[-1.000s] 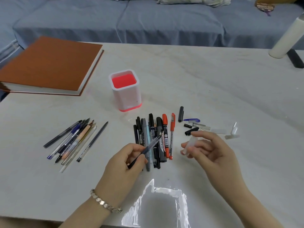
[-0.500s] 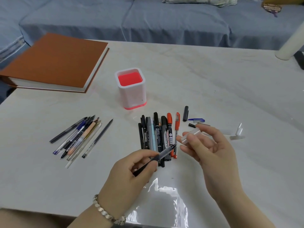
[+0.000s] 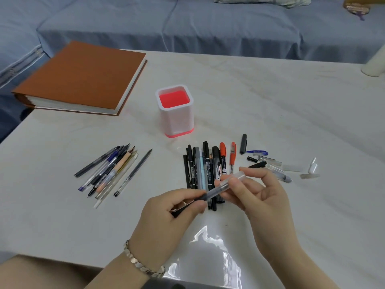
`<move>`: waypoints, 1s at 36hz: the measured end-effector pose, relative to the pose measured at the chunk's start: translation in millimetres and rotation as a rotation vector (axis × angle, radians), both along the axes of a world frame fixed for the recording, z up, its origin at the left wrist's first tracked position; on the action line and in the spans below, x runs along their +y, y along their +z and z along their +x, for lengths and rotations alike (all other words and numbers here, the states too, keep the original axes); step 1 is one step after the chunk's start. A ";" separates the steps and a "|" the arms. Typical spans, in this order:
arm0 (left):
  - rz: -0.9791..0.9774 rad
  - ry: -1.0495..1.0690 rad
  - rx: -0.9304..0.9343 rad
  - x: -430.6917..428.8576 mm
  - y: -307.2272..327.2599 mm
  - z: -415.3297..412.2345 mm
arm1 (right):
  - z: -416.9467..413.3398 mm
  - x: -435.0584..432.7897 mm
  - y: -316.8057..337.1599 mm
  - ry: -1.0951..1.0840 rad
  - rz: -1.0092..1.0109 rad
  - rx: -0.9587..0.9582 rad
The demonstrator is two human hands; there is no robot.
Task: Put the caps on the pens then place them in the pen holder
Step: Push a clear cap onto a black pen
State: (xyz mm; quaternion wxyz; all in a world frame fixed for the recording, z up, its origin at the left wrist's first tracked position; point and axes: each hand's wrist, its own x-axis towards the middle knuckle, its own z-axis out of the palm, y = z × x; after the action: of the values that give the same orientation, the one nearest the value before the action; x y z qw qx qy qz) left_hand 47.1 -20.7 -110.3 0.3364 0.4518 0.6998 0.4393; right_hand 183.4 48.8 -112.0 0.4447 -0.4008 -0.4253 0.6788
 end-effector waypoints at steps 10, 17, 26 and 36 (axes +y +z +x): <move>-0.106 0.018 -0.538 8.5 2.2 -4.1 | -7.6 0.6 -0.9 0.038 0.048 0.008; -0.134 0.014 -0.357 15.5 -6.3 -5.4 | -25.4 -0.5 -17.8 0.093 -0.033 -0.116; -0.057 0.036 0.721 15.6 -53.4 -75.7 | -37.1 34.8 -40.7 0.138 0.244 -0.622; -0.196 0.113 0.881 15.5 -84.0 -102.7 | -66.0 62.8 -54.9 0.325 0.677 -1.113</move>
State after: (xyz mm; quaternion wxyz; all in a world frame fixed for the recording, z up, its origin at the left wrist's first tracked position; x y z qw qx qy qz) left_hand -55.6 -5.2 -194.3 0.0234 0.5229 0.8379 0.1546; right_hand 117.3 111.6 -166.9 0.1523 -0.4603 -0.8355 0.2587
